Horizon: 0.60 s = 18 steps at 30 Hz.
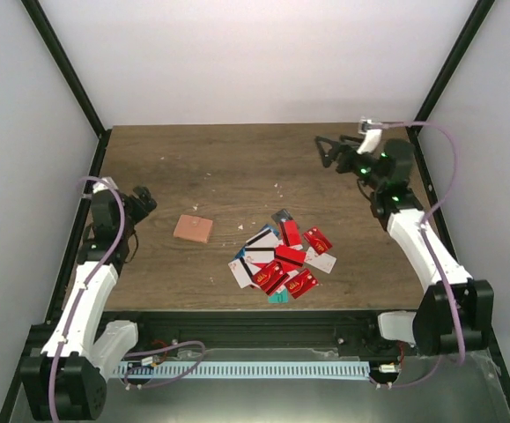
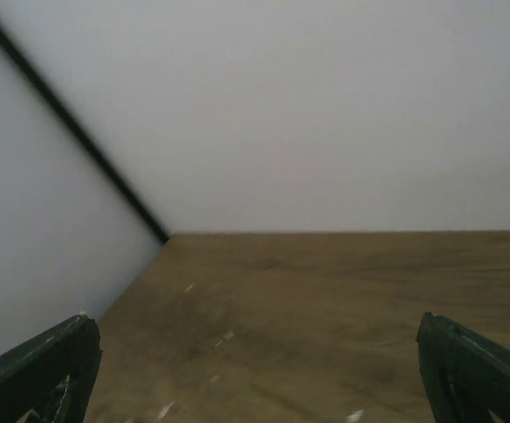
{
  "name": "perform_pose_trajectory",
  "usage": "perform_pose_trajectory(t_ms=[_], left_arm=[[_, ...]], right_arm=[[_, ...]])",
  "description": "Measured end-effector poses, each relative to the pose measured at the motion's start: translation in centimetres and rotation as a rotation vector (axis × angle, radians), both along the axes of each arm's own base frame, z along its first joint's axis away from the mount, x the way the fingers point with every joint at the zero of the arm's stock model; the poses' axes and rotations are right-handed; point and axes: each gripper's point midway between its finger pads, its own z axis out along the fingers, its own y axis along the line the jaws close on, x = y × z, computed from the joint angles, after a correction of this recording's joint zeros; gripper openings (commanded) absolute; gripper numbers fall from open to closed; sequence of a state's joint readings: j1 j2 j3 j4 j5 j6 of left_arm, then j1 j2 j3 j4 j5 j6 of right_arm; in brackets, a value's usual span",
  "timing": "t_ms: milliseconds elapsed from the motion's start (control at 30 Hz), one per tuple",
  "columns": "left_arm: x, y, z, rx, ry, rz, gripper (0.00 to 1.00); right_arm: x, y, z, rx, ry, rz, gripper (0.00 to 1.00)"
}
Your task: Put the credit cards into the card holder
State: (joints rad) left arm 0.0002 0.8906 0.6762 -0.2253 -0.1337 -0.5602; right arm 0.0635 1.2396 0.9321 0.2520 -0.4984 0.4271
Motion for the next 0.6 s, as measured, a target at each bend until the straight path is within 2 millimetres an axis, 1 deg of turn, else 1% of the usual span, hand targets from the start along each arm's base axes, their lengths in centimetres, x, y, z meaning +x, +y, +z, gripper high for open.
perform_pose_trajectory(t_ms=[33,100,133,167,233,267,367,467,533,600], left_arm=[[-0.5,-0.5,-1.5,-0.025,0.052,-0.018,1.00],[-1.3,-1.3,-3.6,-0.067,0.125,-0.047,1.00],[-1.8,-1.8,-4.8,-0.092,0.163,-0.065,1.00],[-2.3,-2.2,-5.8,-0.116,0.195,-0.081,1.00],[-3.4,-3.2,-8.1,-0.163,0.261,-0.109,1.00],[-3.9,-3.5,-9.0,-0.186,0.288,-0.116,1.00],[-5.4,-4.4,-11.4,-0.255,0.343,-0.124,0.94],[-6.7,-5.4,-13.4,-0.312,0.395,-0.135,0.87],[-7.2,-6.2,-14.3,-0.336,0.418,-0.149,0.78],[-7.4,-6.9,-15.1,-0.361,0.434,-0.163,0.70]], right_arm=[[0.1,1.5,-0.1,-0.009,0.009,0.045,0.99],[-0.2,5.4,-0.6,-0.036,0.025,0.153,0.97],[-0.6,7.7,-1.2,-0.054,0.030,0.214,0.96],[-1.0,9.6,-1.9,-0.071,0.040,0.261,0.95],[-1.8,14.0,-4.1,-0.113,0.077,0.368,0.93],[-2.0,15.7,-5.4,-0.134,0.099,0.406,0.92],[-2.8,21.1,-9.9,-0.204,0.182,0.528,0.87],[-3.4,25.6,-14.2,-0.277,0.258,0.621,0.84],[-4.0,28.5,-16.6,-0.321,0.284,0.674,0.77],[-4.6,30.5,-18.8,-0.357,0.315,0.713,0.73]])
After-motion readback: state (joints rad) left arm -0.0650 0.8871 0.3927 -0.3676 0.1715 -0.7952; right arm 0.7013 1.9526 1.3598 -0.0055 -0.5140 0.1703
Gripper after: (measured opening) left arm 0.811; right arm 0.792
